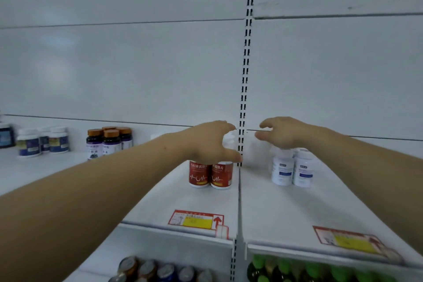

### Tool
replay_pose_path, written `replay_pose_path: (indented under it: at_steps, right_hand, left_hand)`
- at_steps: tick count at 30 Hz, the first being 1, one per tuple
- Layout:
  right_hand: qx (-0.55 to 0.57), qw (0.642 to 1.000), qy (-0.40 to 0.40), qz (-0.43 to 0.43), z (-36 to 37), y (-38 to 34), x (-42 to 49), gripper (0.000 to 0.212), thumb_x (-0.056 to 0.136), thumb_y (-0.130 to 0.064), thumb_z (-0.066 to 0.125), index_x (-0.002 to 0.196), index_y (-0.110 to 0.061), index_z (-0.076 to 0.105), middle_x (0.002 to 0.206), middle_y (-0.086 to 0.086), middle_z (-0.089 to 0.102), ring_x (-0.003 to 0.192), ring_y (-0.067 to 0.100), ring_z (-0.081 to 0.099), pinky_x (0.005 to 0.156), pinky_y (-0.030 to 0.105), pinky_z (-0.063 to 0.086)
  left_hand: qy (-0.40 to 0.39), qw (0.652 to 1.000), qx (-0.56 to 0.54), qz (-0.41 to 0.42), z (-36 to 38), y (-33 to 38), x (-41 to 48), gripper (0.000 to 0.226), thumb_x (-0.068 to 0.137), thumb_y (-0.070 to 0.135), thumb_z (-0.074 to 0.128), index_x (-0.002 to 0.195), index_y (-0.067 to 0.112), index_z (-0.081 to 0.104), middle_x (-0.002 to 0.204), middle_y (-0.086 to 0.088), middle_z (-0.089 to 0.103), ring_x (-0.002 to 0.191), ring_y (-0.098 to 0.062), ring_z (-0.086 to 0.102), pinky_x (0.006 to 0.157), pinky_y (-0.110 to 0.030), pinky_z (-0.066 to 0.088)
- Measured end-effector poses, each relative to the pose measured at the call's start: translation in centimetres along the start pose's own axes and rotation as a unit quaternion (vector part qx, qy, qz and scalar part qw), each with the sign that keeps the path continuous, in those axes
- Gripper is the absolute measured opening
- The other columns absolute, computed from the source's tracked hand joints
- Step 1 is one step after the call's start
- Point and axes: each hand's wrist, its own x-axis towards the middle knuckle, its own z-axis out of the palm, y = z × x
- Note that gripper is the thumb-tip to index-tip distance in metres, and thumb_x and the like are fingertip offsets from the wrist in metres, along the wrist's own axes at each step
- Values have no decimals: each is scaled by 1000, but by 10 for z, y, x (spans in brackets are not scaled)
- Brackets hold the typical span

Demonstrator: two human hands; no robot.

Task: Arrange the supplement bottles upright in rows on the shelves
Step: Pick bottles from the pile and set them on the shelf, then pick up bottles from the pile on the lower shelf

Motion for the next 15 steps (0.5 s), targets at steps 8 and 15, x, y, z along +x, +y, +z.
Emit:
replay_pose_path:
  at_steps: [8,15]
  right_hand:
    - [-1,994,-1,106,-12,38,-74,61,90,-52,51,143,-25,37,148,1,39,132,22,38,98,31,32]
    - [-13,995,-17,100,-3,58,-89,57,89,-46,54,138,-19,40,144,5,44,127,25,43,96,33,35]
  left_hand:
    - [-10,993,-83,80,37,48,1,74,82,50,62,144,26,30,152,7,29,135,-13,31,98,-21,22]
    - [-41,990,-128,28,75,63,13,74,82,48,62,144,26,30,151,3,32,133,-18,36,93,-24,26]
